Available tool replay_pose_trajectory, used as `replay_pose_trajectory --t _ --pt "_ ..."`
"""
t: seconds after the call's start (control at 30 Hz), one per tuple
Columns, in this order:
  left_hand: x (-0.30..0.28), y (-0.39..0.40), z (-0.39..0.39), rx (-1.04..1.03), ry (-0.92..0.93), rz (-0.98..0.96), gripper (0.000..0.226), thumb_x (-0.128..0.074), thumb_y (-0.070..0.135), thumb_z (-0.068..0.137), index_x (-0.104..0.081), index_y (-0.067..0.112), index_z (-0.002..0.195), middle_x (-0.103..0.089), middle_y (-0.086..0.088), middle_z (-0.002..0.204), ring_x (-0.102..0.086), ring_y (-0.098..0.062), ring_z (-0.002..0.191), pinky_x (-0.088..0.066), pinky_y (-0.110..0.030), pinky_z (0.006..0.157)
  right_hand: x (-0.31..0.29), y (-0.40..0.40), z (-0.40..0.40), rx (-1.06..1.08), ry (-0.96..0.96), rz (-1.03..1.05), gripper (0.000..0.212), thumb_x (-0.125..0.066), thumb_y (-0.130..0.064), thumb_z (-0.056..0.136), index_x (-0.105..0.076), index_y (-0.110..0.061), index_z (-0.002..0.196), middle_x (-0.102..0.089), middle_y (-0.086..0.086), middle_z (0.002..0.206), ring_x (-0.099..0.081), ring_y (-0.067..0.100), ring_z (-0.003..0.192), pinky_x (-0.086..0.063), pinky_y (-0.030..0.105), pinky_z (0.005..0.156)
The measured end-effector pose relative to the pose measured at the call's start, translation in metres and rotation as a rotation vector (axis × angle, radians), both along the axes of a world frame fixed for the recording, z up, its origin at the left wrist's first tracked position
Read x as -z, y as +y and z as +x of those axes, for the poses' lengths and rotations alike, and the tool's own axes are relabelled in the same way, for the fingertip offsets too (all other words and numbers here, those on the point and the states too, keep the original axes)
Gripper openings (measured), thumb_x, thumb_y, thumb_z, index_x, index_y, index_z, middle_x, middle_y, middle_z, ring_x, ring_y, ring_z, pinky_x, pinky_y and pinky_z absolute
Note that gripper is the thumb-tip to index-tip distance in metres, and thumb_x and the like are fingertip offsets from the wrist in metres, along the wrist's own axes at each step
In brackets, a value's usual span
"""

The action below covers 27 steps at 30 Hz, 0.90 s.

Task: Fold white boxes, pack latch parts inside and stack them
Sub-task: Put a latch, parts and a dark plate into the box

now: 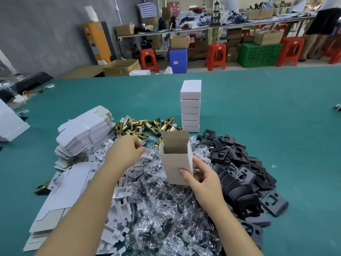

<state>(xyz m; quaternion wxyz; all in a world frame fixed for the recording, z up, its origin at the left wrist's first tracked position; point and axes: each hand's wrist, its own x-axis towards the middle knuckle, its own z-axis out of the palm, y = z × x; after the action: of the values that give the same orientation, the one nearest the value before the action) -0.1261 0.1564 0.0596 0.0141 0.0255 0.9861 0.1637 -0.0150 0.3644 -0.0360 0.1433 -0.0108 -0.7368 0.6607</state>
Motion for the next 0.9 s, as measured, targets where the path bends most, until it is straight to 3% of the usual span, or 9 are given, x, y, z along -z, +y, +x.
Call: replay_pose_trajectory --t 0.13,0.23,0.3,0.37,0.5,0.57,0.7,0.9 --pt "-0.037 0.000 0.013 0.037 0.258 0.216 0.011 -0.069 0.030 0.095 -0.070 0.022 0.087 -0.066 0.014 0.075 -0.062 -0.009 0.058 -0.055 -0.032 0.055 0.000 -0.001 0.000 -0.004 0.007 -0.006 0.049 -0.077 -0.026 0.091 -0.061 -0.065 0.116 -0.072 -0.023 0.107 -0.055 -0.002 0.067 -0.047 0.013 0.064" --pt "-0.070 0.005 0.033 0.164 0.465 0.336 0.009 -0.072 0.022 0.093 -0.072 0.023 0.084 -0.061 0.028 0.064 -0.055 0.007 0.060 -0.037 -0.009 0.055 0.000 -0.001 -0.001 -0.013 0.008 0.003 0.054 -0.077 -0.025 0.092 -0.059 -0.072 0.113 -0.071 -0.026 0.113 -0.056 -0.002 0.069 -0.049 0.015 0.066" --pt "-0.086 0.011 0.046 0.279 0.493 0.323 0.009 -0.072 0.017 0.093 -0.072 0.023 0.085 -0.060 0.032 0.067 -0.053 0.006 0.064 -0.035 -0.006 0.059 0.000 -0.001 -0.001 -0.017 0.007 -0.002 0.055 -0.076 -0.025 0.092 -0.059 -0.073 0.113 -0.070 -0.027 0.114 -0.060 -0.002 0.076 -0.051 0.016 0.069" --pt "-0.092 0.018 0.055 0.376 0.468 0.245 0.007 -0.070 0.018 0.094 -0.072 0.023 0.089 -0.061 0.023 0.072 -0.054 0.001 0.068 -0.036 -0.010 0.061 0.001 -0.001 -0.001 -0.018 0.007 -0.012 0.051 -0.076 -0.027 0.092 -0.060 -0.068 0.117 -0.071 -0.026 0.114 -0.062 -0.001 0.080 -0.052 0.016 0.071" --pt "-0.084 0.040 0.063 0.447 0.422 -0.107 0.011 -0.056 0.032 0.101 -0.066 0.031 0.098 -0.062 0.010 0.094 -0.059 -0.015 0.088 -0.048 -0.036 0.075 0.001 -0.001 -0.001 -0.022 0.000 -0.023 0.048 -0.076 -0.026 0.092 -0.062 -0.064 0.118 -0.072 -0.024 0.112 -0.066 0.007 0.086 -0.057 0.022 0.073" --pt "-0.079 0.050 0.062 0.453 0.384 -0.239 0.015 -0.051 0.036 0.104 -0.065 0.033 0.102 -0.062 0.009 0.099 -0.061 -0.016 0.094 -0.050 -0.035 0.078 0.001 -0.001 -0.001 -0.025 -0.008 -0.027 0.047 -0.076 -0.026 0.093 -0.062 -0.061 0.119 -0.072 -0.024 0.111 -0.065 0.009 0.084 -0.058 0.025 0.074" --pt "-0.075 0.066 0.058 0.462 0.241 -0.372 0.020 -0.049 0.037 0.105 -0.068 0.038 0.111 -0.068 0.011 0.106 -0.063 -0.014 0.100 -0.055 -0.034 0.082 0.001 0.000 -0.001 -0.018 -0.012 -0.005 0.044 -0.076 -0.028 0.093 -0.062 -0.053 0.126 -0.072 -0.024 0.107 -0.056 -0.002 0.068 -0.048 0.013 0.063" --pt "-0.083 0.085 0.055 0.482 -0.020 -0.485 0.028 -0.047 0.035 0.107 -0.069 0.041 0.124 -0.069 0.007 0.120 -0.063 -0.021 0.113 -0.053 -0.039 0.094 0.001 0.001 -0.001 -0.026 -0.026 -0.014 0.044 -0.076 -0.026 0.093 -0.063 -0.050 0.128 -0.072 -0.024 0.107 -0.059 -0.008 0.074 -0.047 0.010 0.064"
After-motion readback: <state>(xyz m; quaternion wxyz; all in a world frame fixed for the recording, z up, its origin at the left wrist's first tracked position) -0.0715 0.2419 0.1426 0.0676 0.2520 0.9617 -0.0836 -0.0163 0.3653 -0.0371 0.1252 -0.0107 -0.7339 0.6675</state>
